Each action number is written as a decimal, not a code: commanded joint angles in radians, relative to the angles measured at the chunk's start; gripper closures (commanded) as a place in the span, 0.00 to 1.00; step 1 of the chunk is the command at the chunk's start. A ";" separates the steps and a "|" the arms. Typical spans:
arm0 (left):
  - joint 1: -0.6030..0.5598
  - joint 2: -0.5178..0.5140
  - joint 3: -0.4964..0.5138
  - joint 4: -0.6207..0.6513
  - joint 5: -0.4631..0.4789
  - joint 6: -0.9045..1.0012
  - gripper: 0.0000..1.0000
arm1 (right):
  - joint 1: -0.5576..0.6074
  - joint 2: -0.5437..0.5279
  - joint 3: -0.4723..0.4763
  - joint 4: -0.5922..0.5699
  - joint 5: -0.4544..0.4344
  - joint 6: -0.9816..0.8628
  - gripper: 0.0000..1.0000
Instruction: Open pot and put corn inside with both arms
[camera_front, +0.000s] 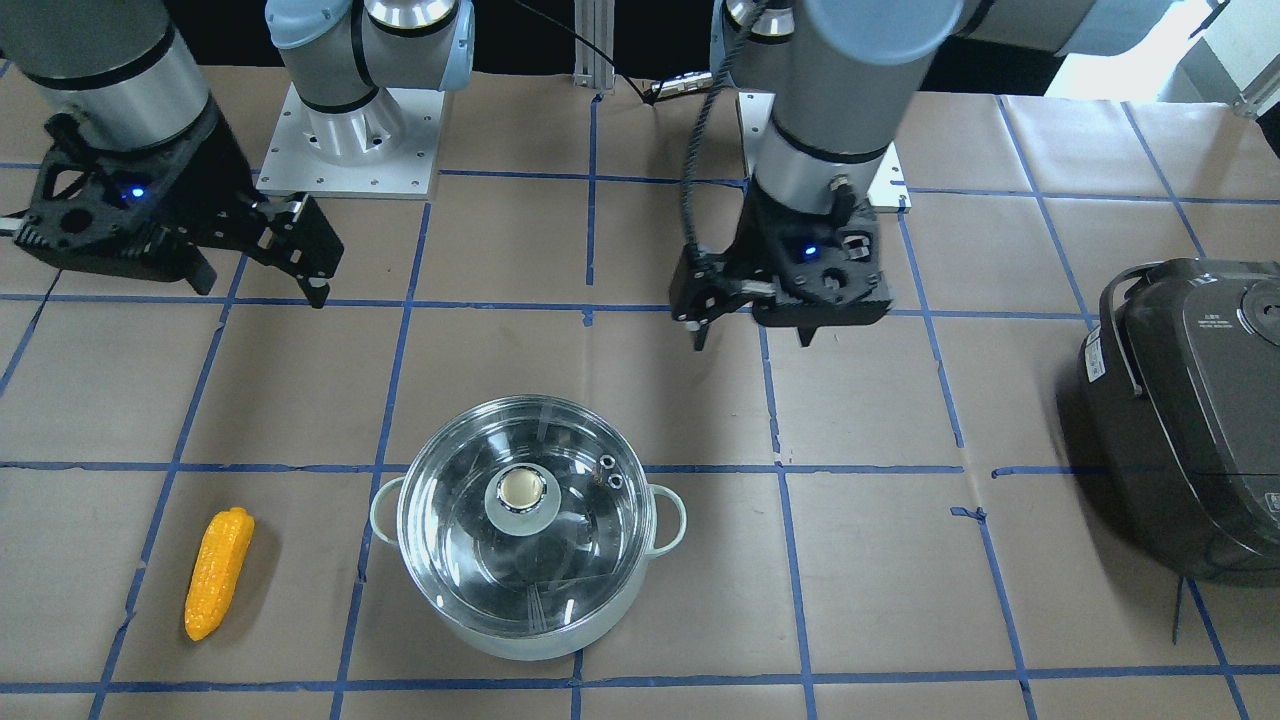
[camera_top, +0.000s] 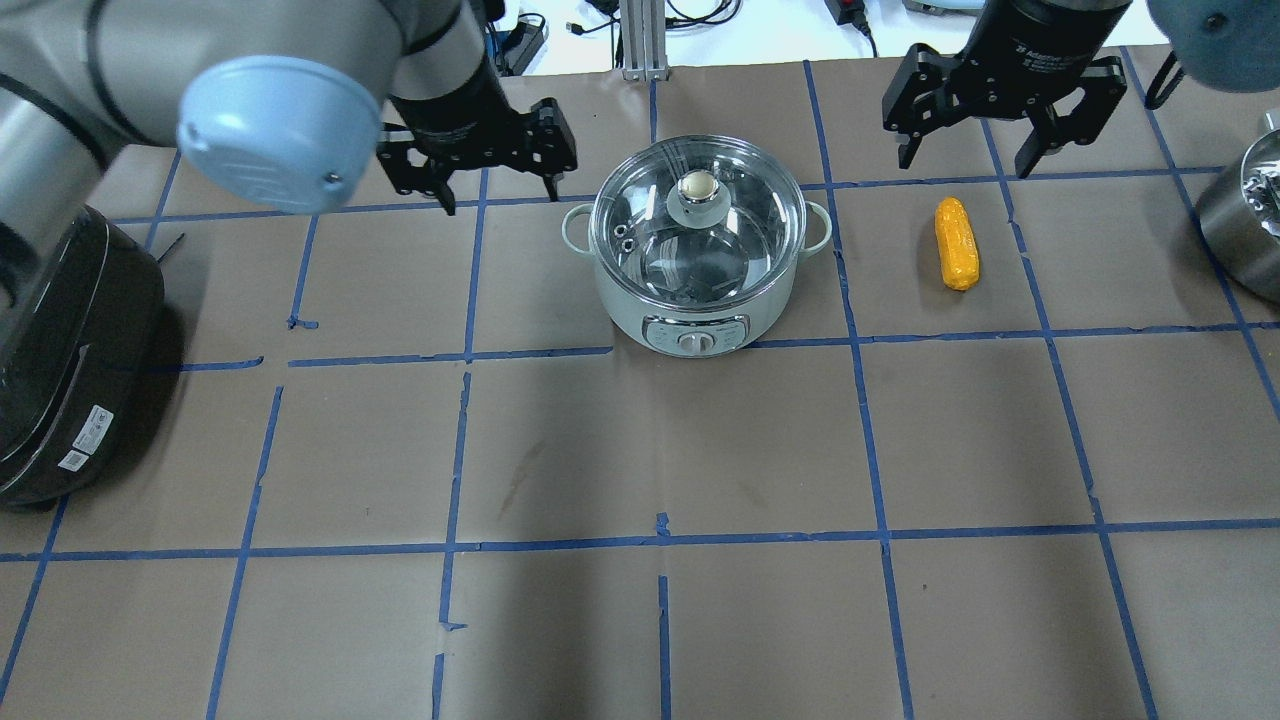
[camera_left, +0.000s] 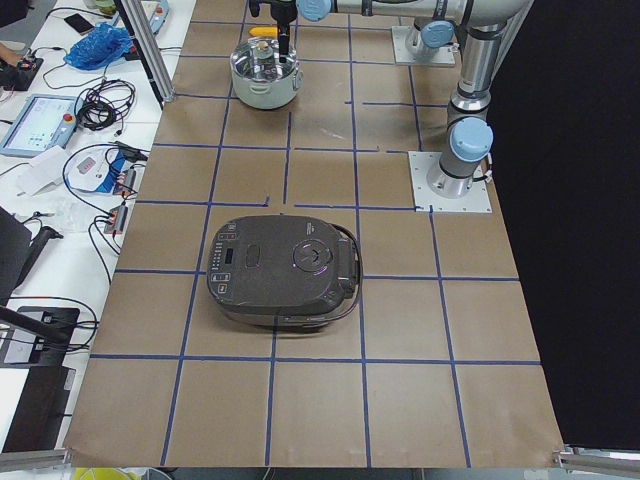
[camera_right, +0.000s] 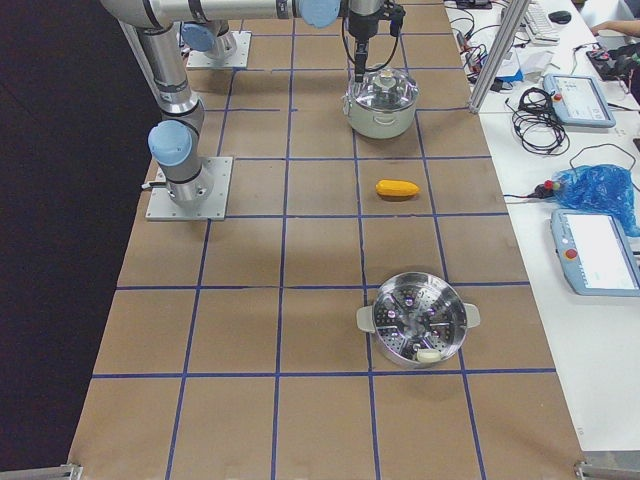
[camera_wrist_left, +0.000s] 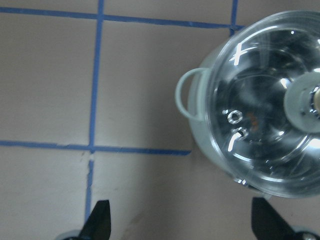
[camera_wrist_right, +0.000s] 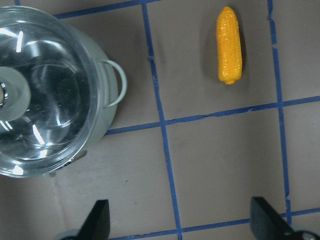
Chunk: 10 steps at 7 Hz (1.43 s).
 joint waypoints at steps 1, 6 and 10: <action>-0.111 -0.149 0.027 0.207 -0.033 -0.089 0.00 | -0.147 0.089 -0.002 -0.061 0.004 -0.135 0.01; -0.174 -0.326 0.202 0.221 -0.037 -0.193 0.00 | -0.158 0.442 0.069 -0.594 0.084 -0.195 0.03; -0.176 -0.331 0.209 0.221 -0.038 -0.190 0.80 | -0.158 0.553 0.107 -0.638 0.070 -0.195 0.54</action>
